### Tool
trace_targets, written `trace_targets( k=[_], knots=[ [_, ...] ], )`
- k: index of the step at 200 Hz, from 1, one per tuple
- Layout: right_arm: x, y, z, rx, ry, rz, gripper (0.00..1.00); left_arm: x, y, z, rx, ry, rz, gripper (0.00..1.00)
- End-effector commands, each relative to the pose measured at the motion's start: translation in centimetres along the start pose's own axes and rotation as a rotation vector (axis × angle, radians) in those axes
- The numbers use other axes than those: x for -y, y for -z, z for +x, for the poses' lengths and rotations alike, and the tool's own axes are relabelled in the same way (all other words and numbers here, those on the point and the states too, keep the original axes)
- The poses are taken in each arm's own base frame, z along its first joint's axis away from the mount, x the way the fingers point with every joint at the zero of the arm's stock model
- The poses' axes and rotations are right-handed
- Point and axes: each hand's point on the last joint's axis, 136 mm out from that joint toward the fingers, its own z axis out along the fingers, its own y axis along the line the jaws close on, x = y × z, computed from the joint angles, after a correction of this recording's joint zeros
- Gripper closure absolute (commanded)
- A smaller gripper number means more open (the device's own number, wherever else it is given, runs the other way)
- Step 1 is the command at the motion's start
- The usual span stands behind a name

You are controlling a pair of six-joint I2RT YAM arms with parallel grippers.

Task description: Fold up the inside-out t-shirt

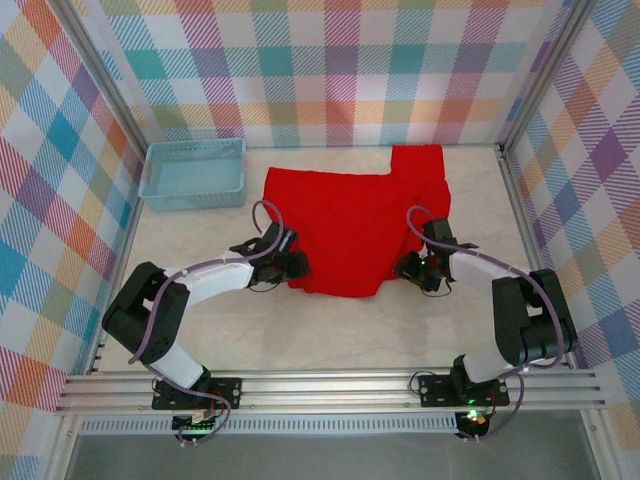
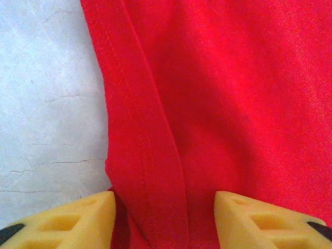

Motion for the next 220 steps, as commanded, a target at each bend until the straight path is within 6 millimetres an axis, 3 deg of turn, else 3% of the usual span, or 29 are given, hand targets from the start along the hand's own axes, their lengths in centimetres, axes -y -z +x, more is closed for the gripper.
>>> trace_targets(
  k=[1, 47, 106, 135, 220],
  knots=[
    [-1.5, -1.4, -0.4, -0.014, 0.017, -0.049, 0.51, 0.6, -0.5, 0.3, -0.016, -0.009, 0.015, 0.55],
    [-3.4, -0.9, -0.7, 0.003, 0.075, -0.051, 0.52, 0.8, -0.9, 0.4, -0.032, -0.012, 0.015, 0.7],
    [-3.5, -1.6, -1.0, 0.001, 0.095, -0.013, 0.58, 0.7, -0.4, 0.3, -0.028, -0.024, 0.006, 0.82],
    [-4.0, -0.9, -1.2, 0.021, 0.113, -0.007, 0.59, 0.5, -0.3, 0.3, -0.029, -0.027, 0.0, 0.88],
    [-4.9, -0.2, -1.0, 0.037, 0.158, 0.003, 0.59, 0.1, -0.6, 0.7, -0.039, -0.03, -0.016, 0.94]
  ],
)
